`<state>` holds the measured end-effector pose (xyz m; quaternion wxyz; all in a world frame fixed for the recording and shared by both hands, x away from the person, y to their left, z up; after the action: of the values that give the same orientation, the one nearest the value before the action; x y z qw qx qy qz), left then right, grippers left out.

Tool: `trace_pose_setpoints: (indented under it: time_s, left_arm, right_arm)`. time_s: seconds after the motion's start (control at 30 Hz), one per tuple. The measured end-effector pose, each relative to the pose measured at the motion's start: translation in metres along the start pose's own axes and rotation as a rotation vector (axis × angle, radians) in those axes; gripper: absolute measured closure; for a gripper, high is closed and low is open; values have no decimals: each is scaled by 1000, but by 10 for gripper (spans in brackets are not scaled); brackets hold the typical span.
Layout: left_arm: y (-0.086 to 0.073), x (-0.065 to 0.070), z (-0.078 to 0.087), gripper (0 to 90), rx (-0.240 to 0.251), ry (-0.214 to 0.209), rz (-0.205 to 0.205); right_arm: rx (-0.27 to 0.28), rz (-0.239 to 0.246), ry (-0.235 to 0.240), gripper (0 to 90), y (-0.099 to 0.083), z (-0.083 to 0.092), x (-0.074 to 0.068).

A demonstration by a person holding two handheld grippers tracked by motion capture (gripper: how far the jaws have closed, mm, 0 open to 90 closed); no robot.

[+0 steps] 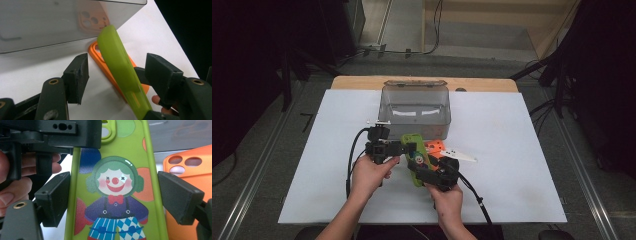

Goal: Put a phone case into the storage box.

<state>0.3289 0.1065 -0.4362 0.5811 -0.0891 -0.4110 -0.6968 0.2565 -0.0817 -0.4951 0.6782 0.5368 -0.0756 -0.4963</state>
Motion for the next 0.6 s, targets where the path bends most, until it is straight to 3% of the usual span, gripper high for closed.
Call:
trace_pose_setpoints:
  time_s: [0.13, 0.37, 0.6]
  left_arm:
    - [-1, -1, -2, 415, -1, -8, 32]
    - [-2, 0, -4, 472, 10, -9, 46]
    - [-3, -3, -2, 584, 32, -55, 92]
  right_arm:
    - [32, -4, -18, 140, 1, 0, -1]
    - [47, -4, -24, 140, 1, -1, -4]
    - [59, 2, -33, 140, 0, -2, -7]
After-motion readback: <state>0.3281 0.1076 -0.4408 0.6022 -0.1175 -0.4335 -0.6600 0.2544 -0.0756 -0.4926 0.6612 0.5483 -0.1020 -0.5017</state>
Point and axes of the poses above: each handheld gripper's, and its own axes: z roughly backward along the jaws, y roughly out of its top, x roughly to its right, the point moved 1 cm from there along -z, roughly forward along the jaws, and after that the axes turned 11 degrees about z, right-handed, at the moved point
